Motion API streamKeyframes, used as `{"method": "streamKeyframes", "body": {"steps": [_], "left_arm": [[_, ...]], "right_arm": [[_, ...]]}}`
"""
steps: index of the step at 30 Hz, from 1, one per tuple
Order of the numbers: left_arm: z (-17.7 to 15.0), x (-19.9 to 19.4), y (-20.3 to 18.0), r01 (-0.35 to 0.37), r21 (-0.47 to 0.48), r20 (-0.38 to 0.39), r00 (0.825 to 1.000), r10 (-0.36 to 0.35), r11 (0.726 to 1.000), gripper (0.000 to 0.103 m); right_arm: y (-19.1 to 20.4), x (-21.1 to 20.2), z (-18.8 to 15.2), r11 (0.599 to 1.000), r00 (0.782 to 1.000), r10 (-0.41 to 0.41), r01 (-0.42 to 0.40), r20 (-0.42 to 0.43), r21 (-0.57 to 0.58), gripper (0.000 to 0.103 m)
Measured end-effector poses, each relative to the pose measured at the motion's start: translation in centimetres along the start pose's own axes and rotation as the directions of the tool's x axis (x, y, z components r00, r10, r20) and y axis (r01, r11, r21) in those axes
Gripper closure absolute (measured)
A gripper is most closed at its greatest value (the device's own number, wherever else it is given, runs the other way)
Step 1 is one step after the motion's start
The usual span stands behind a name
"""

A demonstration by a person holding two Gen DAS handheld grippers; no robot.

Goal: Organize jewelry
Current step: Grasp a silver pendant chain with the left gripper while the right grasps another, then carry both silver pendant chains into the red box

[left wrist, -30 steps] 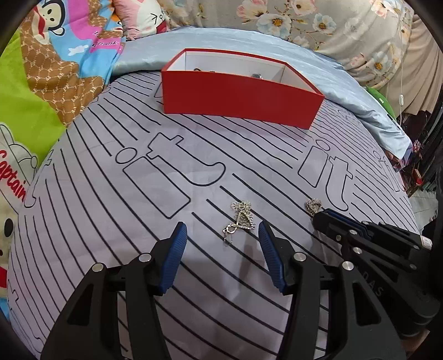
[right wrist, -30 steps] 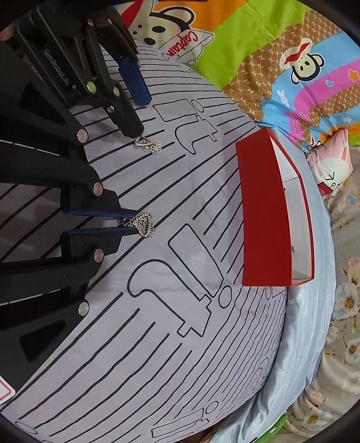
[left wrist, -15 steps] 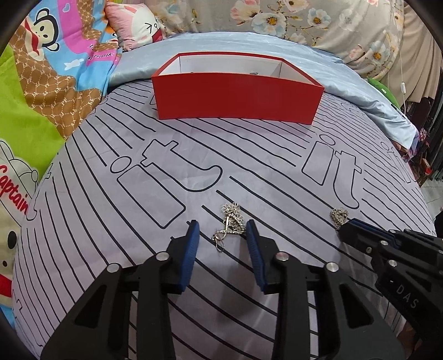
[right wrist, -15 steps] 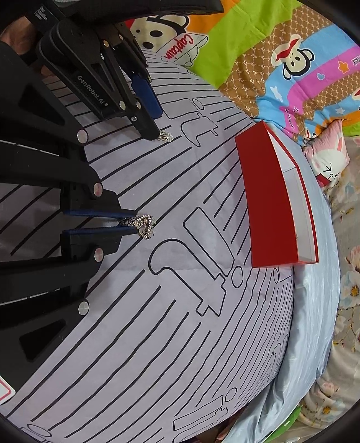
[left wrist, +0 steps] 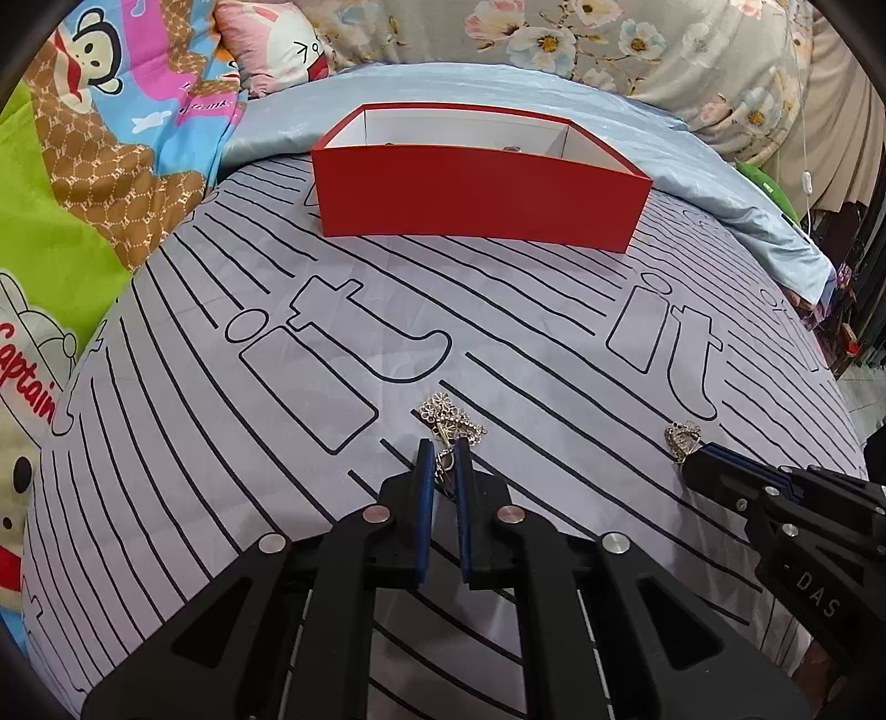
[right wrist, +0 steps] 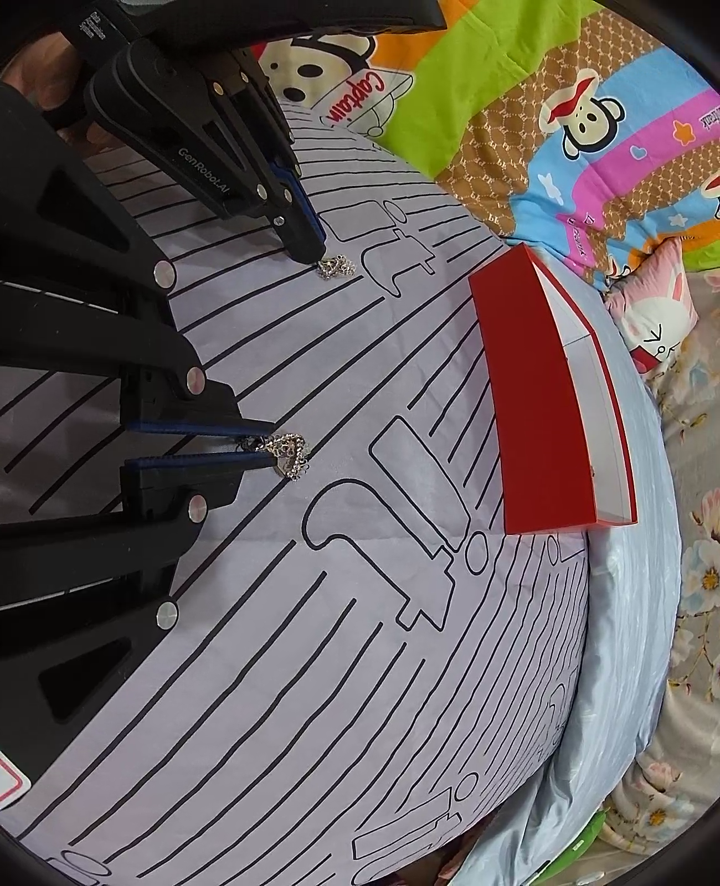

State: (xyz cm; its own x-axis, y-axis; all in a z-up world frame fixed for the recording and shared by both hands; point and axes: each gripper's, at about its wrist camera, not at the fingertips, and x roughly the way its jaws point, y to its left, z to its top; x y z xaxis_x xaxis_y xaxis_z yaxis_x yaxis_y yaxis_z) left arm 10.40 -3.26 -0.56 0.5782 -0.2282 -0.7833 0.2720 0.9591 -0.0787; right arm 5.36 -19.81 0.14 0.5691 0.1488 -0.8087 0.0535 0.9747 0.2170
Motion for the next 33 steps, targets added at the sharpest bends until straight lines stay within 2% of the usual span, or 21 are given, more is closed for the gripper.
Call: {"method": "streamKeyframes", "body": {"steps": [5,17,33], "left_arm": [[0.2,-0.7,0.5,0.025,-0.031,-0.001,1.000,-0.025,0.999,0.096],[1.7,-3.7,1.3,0.059,-0.068,0.052,0.997,-0.056,0.996,0.096],[5.7,-6.6,0.4,0.077,-0.034,0.126,0.989,-0.072,0.996,0.096]], "right_arm": [[0.2,-0.7,0.1,1.000,1.000,0.011,-0.011,0.013,0.002,0.100],[0.9,-3.0,1.3,0.999,0.997,0.051,-0.051,0.063,-0.006,0.101],[1.5,-7.7,5.6,0.995,0.975,0.101,-0.098,0.196,-0.026,0.101]]}}
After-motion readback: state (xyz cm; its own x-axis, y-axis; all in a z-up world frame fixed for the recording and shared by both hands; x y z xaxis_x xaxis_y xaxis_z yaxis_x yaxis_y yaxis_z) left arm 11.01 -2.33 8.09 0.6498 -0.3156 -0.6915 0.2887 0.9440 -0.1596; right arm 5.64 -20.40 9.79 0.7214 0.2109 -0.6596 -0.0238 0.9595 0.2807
